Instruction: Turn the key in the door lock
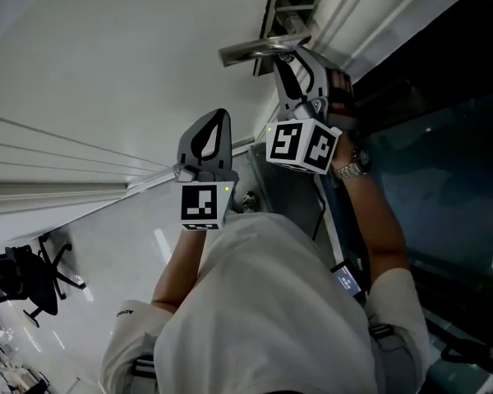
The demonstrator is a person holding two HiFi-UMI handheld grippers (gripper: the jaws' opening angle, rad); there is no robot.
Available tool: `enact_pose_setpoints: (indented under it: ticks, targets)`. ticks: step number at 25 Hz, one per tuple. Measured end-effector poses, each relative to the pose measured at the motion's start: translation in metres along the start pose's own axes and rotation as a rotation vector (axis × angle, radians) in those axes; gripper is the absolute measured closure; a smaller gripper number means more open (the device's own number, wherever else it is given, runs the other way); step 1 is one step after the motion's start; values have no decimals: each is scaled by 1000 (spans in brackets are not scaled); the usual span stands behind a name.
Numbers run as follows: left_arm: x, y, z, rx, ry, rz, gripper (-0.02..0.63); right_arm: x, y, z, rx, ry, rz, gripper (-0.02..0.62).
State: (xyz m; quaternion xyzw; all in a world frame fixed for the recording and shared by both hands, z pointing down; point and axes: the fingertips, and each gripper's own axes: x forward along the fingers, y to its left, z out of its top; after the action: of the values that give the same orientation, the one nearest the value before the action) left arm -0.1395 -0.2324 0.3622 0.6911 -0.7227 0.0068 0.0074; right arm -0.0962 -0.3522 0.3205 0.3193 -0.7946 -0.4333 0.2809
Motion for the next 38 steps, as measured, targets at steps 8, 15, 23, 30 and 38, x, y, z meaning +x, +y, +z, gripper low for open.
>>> enact_pose_setpoints:
  ticks: [8,15,23,30,38]
  targets:
    - [-5,10,-3,-9,2,17,597,8,1,-3,-80,37,-24,499]
    - [-13,19,-1,-9,3,42,597,9,-2,-1,-51,39,-55,555]
    - [-15,25,-1,-3,12,50,597,10,-4,-2,67,36,-84,578]
    - [-10,22,-1,12,18,40,597,11,-6,-2,258,35,-76,580]
    - [-1,10,1,41,26,18,597,13,-10,-3,631,29,4,580]
